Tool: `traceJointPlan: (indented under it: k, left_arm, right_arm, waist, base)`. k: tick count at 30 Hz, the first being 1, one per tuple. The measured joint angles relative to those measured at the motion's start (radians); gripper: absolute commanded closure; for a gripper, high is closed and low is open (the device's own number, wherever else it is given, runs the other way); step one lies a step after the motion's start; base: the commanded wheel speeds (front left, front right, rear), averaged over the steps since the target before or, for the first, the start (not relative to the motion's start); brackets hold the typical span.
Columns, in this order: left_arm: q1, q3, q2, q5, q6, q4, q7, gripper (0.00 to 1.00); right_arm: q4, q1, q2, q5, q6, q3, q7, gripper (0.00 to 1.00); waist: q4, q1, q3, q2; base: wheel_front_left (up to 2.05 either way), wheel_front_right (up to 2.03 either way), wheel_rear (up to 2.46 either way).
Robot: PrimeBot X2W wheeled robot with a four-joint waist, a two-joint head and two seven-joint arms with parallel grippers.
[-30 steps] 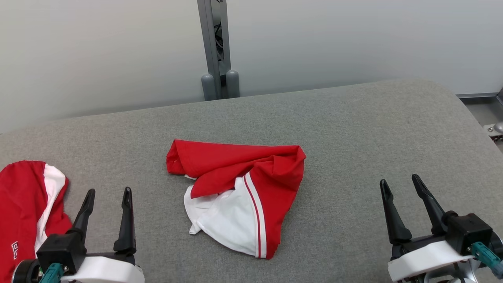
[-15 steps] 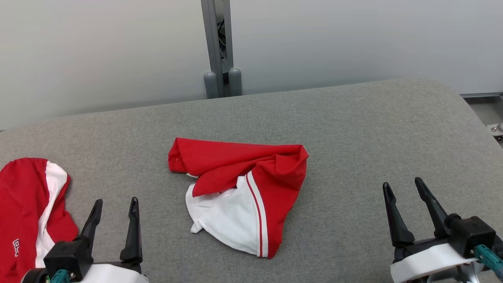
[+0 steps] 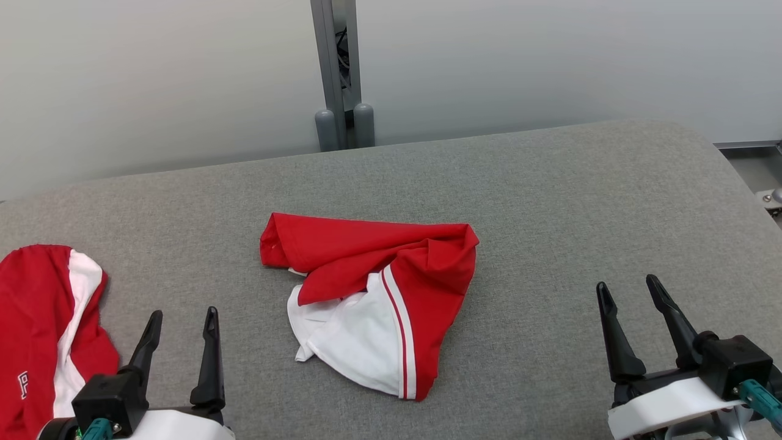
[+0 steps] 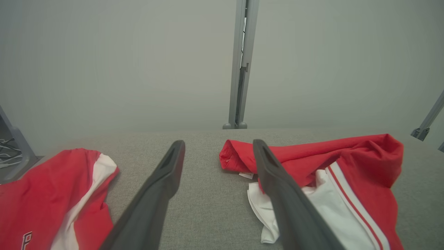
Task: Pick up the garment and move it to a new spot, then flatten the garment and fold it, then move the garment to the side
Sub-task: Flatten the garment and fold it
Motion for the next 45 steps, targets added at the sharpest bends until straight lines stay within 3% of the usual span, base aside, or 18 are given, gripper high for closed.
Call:
traceJointPlan:
  k: [18,26,29,37,45]
  left_arm:
    - [-0.004,-0.010,-0.004,0.000,0.009,-0.009,-0.001,0.00]
    - [-0.030,-0.022,-0.007,0.000,0.005,-0.008,-0.004,0.00]
    - [-0.050,-0.029,-0.011,0.000,-0.001,-0.010,-0.006,0.00]
    - [-0.088,-0.044,-0.041,-0.011,-0.020,-0.003,-0.037,0.00]
    - [-0.163,-0.089,-0.097,-0.033,-0.079,0.082,-0.086,0.00]
  right_arm:
    - [-0.001,-0.002,0.000,0.002,0.000,-0.006,0.002,0.00]
    - [-0.004,-0.039,-0.002,-0.007,0.000,-0.035,0.024,0.00]
    - [0.005,-0.100,-0.031,0.002,0.000,-0.018,0.057,0.00]
    - [0.127,-0.373,-0.180,0.108,0.000,0.225,0.219,0.00]
    - [0.316,-0.661,-0.292,0.205,0.000,0.540,0.344,0.00]
  waist:
    - [0.017,0.0000,0.004,0.0000]
    - [0.081,0.0000,0.011,0.0000]
    - [0.124,0.0000,0.020,0.0000]
    - [0.250,0.0000,0.072,0.0000]
    - [0.362,0.0000,0.161,0.0000]
  base:
    - [0.00,0.00,0.00]
    - [0.00,0.00,0.00]
    - [0.00,0.00,0.00]
    - [0.00,0.00,0.00]
    - [0.00,0.00,0.00]
